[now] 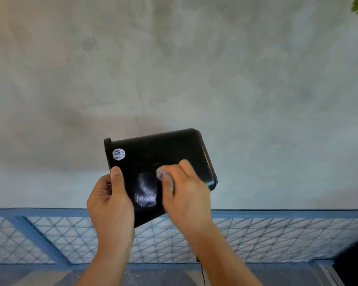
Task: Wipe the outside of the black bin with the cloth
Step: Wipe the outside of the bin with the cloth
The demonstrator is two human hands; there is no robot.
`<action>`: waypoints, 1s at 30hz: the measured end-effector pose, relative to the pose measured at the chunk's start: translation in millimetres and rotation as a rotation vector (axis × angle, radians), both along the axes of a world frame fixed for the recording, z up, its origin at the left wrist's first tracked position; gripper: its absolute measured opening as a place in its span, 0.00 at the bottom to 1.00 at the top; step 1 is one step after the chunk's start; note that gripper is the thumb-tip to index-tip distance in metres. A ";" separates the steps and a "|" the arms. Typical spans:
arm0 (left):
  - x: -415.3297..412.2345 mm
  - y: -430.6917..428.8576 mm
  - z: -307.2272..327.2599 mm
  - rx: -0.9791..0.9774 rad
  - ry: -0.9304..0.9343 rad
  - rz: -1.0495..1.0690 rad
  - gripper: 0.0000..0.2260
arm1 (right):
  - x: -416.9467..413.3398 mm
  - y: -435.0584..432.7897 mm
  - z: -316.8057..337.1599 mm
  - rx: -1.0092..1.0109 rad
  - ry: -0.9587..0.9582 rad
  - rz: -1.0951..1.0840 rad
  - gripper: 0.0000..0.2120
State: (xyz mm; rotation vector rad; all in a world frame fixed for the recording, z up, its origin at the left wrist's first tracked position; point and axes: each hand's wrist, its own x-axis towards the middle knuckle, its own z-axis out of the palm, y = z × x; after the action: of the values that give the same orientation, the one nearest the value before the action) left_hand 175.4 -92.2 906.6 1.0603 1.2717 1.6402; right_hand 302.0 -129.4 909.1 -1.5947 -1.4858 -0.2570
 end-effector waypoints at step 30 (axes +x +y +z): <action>10.0 -13.1 2.7 -0.011 -0.034 -0.021 0.18 | 50.9 28.2 22.7 0.066 0.112 -0.245 0.09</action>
State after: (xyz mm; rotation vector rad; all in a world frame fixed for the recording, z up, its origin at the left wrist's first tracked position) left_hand 185.4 -105.3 909.3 1.0320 1.2420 1.6268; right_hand 352.9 -101.2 931.8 -1.7093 -1.1848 -0.3460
